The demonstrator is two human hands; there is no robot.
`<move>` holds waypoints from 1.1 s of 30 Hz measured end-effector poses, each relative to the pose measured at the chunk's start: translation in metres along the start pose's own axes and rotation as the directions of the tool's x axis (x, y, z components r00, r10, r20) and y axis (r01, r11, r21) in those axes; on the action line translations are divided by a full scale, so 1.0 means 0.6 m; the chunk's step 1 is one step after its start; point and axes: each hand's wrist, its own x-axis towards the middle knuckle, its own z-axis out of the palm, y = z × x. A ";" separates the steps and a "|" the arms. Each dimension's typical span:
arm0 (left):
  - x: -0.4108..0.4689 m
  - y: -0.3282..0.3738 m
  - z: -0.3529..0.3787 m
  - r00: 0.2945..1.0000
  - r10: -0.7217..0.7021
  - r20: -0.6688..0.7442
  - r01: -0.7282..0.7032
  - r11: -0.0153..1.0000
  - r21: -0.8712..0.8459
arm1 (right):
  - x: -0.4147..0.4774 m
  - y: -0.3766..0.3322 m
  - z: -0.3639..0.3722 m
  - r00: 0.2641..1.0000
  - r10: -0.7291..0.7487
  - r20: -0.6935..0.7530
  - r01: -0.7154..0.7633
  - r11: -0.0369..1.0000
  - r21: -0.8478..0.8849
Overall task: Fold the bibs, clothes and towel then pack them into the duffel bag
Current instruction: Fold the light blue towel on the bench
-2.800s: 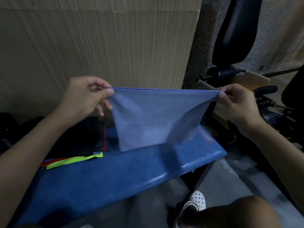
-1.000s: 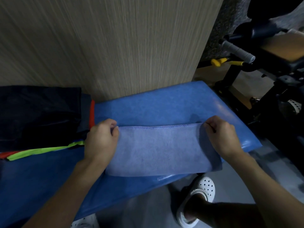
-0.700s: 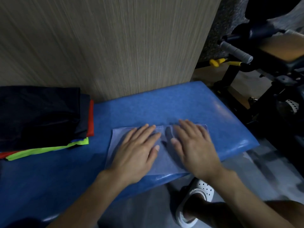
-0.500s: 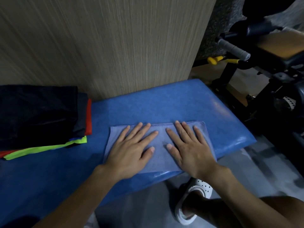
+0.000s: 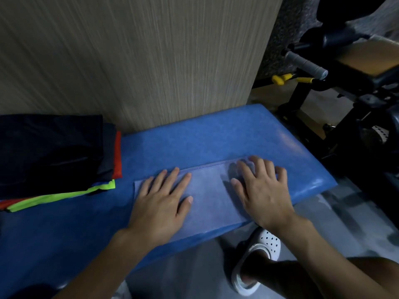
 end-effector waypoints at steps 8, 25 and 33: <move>-0.033 -0.027 -0.042 0.989 0.056 -0.138 -0.048 0.997 0.057 | 0.010 -0.040 0.014 0.979 -0.206 0.008 0.204 0.973 0.105; 0.006 -0.060 -0.045 0.977 0.161 -0.143 -0.160 0.987 0.017 | 0.059 -0.096 0.026 0.934 -0.355 -0.038 0.348 0.883 0.314; 0.024 -0.069 -0.037 0.987 0.033 -0.159 -0.041 0.998 -0.048 | 0.074 -0.097 0.038 0.924 -0.380 -0.048 0.355 0.803 0.479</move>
